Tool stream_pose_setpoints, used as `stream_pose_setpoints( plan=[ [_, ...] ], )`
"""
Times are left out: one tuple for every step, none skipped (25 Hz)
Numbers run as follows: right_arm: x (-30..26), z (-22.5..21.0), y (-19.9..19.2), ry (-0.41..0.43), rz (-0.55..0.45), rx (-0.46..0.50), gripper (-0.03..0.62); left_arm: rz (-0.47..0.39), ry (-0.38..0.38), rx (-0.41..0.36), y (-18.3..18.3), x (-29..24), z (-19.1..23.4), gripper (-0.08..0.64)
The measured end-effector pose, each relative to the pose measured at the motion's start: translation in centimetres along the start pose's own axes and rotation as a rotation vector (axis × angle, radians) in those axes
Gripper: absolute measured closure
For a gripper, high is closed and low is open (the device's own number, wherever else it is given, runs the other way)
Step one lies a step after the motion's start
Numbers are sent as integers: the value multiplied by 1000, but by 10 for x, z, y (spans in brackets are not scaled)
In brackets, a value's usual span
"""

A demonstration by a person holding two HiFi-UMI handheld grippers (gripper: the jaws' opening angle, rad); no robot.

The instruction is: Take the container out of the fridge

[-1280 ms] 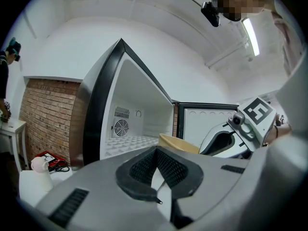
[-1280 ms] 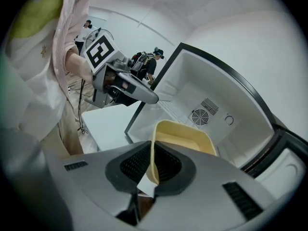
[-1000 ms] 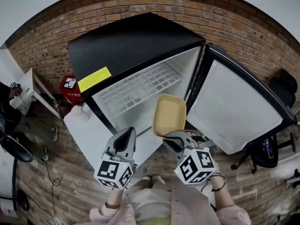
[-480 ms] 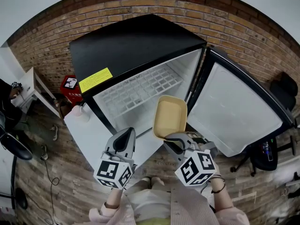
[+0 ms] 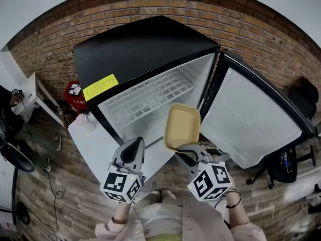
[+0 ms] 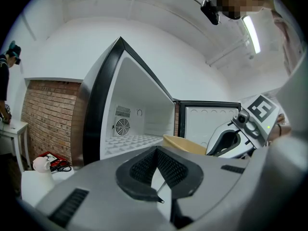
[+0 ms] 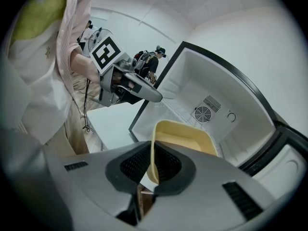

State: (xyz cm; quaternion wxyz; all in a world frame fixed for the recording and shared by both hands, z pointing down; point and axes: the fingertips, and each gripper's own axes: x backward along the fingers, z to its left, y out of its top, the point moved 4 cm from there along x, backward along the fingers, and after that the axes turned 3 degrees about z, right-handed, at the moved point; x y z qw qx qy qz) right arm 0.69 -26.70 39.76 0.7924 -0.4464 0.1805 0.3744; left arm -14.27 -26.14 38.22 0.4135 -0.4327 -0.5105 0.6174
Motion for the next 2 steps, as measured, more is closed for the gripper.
stream_pose_setpoints(
  plan=[
    [1, 0, 1, 0, 0, -1, 569, 0, 0, -1, 0, 0, 0, 569],
    [1, 0, 1, 0, 0, -2, 569, 1, 0, -2, 0, 0, 0, 569]
  ],
)
